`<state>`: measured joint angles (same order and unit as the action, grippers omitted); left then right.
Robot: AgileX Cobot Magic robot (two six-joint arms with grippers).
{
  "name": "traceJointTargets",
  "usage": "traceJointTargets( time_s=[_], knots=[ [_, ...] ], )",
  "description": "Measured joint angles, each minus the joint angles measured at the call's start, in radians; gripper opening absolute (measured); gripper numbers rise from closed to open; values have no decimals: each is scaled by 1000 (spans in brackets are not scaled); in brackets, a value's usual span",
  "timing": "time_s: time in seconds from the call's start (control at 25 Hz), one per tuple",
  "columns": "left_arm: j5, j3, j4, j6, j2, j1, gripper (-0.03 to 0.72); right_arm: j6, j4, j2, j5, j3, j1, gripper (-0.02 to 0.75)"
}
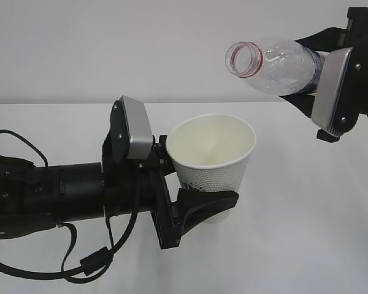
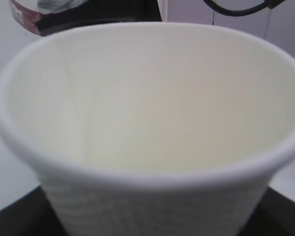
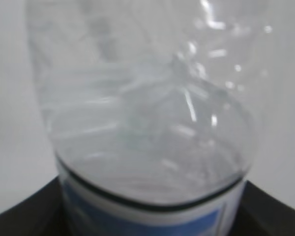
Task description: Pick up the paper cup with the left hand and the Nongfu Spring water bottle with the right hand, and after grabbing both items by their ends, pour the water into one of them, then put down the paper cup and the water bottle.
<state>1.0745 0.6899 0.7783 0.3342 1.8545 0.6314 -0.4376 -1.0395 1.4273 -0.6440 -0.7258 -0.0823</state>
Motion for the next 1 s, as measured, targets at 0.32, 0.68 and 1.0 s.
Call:
traceJointTargets(
  time_s=[0.32,0.68,1.0],
  knots=[
    [0,0,0,1,0,0,569,-23,0,0,-8,-42,0,482],
    [6,0,24,2,0,0,568,-75,0,0,-14,-44,0,482],
    [17,0,76,3,0,0,564,-110,0,0,-15,-44,0,482]
  ],
)
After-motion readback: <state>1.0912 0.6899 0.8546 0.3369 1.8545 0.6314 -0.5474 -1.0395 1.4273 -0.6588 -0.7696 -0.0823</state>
